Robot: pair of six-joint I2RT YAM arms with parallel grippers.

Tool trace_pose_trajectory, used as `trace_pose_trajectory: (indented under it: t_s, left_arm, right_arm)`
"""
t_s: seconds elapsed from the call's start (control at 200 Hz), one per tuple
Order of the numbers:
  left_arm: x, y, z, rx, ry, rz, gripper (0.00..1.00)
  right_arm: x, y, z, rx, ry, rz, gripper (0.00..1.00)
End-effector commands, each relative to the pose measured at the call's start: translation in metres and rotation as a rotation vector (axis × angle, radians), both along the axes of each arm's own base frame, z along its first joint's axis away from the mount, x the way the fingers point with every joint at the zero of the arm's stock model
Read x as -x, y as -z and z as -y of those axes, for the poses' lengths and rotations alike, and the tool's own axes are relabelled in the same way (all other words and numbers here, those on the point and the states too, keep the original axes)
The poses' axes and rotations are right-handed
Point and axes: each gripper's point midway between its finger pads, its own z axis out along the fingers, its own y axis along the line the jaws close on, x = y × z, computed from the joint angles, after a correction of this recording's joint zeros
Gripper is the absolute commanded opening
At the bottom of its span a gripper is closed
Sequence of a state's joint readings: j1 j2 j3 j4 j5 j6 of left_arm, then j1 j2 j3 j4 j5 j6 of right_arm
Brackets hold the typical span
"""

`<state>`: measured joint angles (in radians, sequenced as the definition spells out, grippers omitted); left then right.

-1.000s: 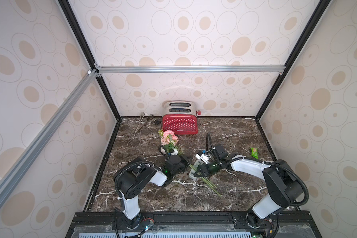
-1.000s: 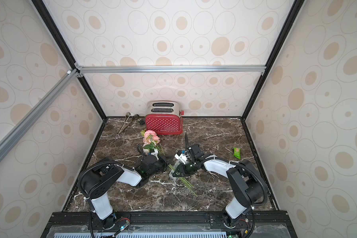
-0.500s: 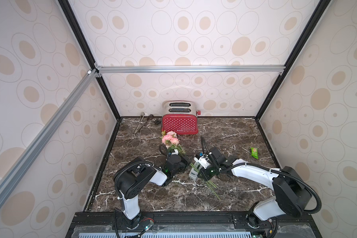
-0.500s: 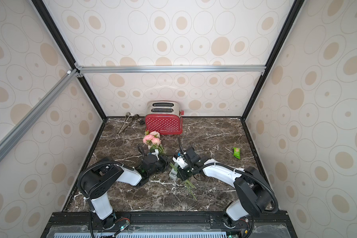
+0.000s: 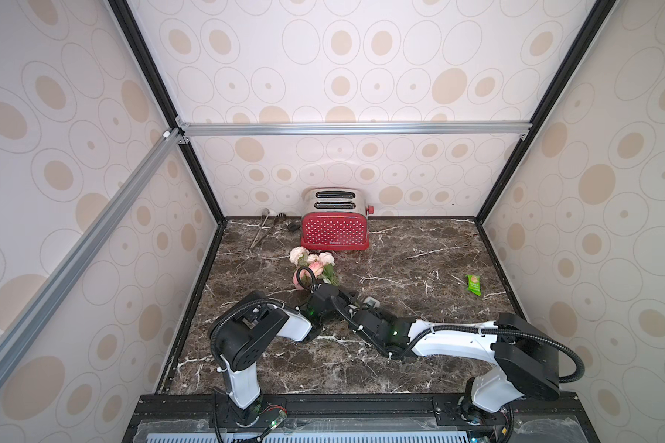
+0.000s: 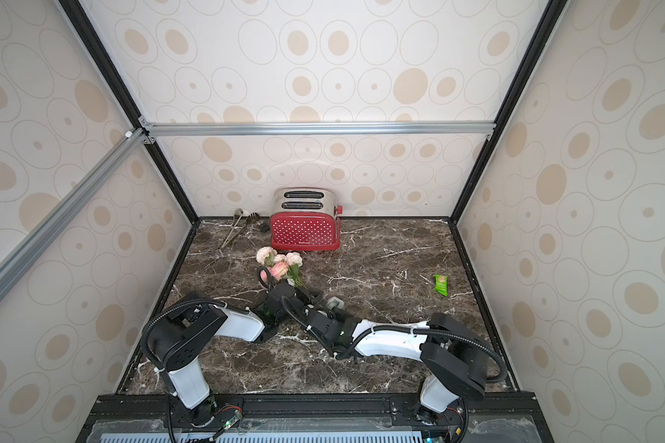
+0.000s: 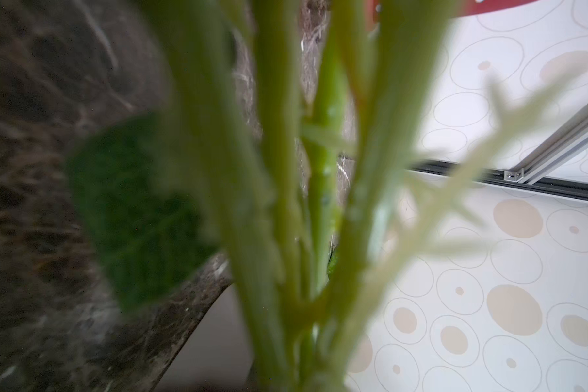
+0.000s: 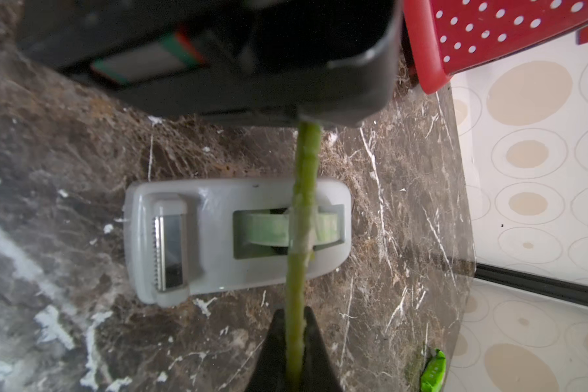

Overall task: Wrap bouquets with tape
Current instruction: Wrap the tape around the bouquet.

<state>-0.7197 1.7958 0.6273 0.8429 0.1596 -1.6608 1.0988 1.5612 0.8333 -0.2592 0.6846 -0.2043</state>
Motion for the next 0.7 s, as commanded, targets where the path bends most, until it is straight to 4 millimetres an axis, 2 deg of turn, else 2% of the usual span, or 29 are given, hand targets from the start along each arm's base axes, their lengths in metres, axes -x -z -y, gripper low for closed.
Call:
trace_pose_trajectory:
  t_s: [0.0,0.08,0.135,0.245,0.375,0.435,0.485,0.58,0.65,0.695]
  left_arm:
    - [-0.003,-0.019,0.006,0.043,0.015,0.031,0.00]
    - [-0.003,-0.021,0.004,0.035,0.009,0.052,0.00]
    - [-0.004,-0.024,0.003,0.035,0.008,0.071,0.00]
    - [-0.007,-0.032,0.002,0.043,0.003,0.118,0.00]
    - [-0.008,-0.038,-0.001,0.024,0.000,0.160,0.00]
    - [-0.008,-0.041,-0.002,0.020,-0.003,0.177,0.00]
    - [-0.008,-0.041,-0.002,0.015,-0.003,0.181,0.00]
    - [-0.008,-0.041,-0.003,0.018,-0.003,0.185,0.00]
    - [-0.008,-0.041,-0.003,0.020,-0.004,0.187,0.00]
    - [-0.007,-0.041,-0.003,0.020,-0.003,0.188,0.00]
  right_arm:
    - [0.003,-0.014,-0.008,-0.098,0.010,-0.037,0.38]
    - [0.015,-0.015,-0.010,-0.272,0.047,-0.249,0.56]
    - [0.026,-0.016,-0.014,-0.419,0.066,-0.424,0.64]
    - [0.040,-0.021,-0.023,-0.695,0.137,-0.775,0.65]
    - [0.044,-0.022,-0.027,-0.904,0.203,-1.061,0.62]
    - [0.045,-0.022,-0.029,-0.978,0.226,-1.169,0.56]
    - [0.044,-0.021,-0.030,-1.029,0.240,-1.239,0.47]
    - [0.038,-0.017,-0.031,-1.076,0.253,-1.281,0.33]
    - [0.036,-0.016,-0.031,-1.078,0.255,-1.283,0.18]
    - [0.036,-0.014,-0.031,-1.070,0.255,-1.282,0.05]
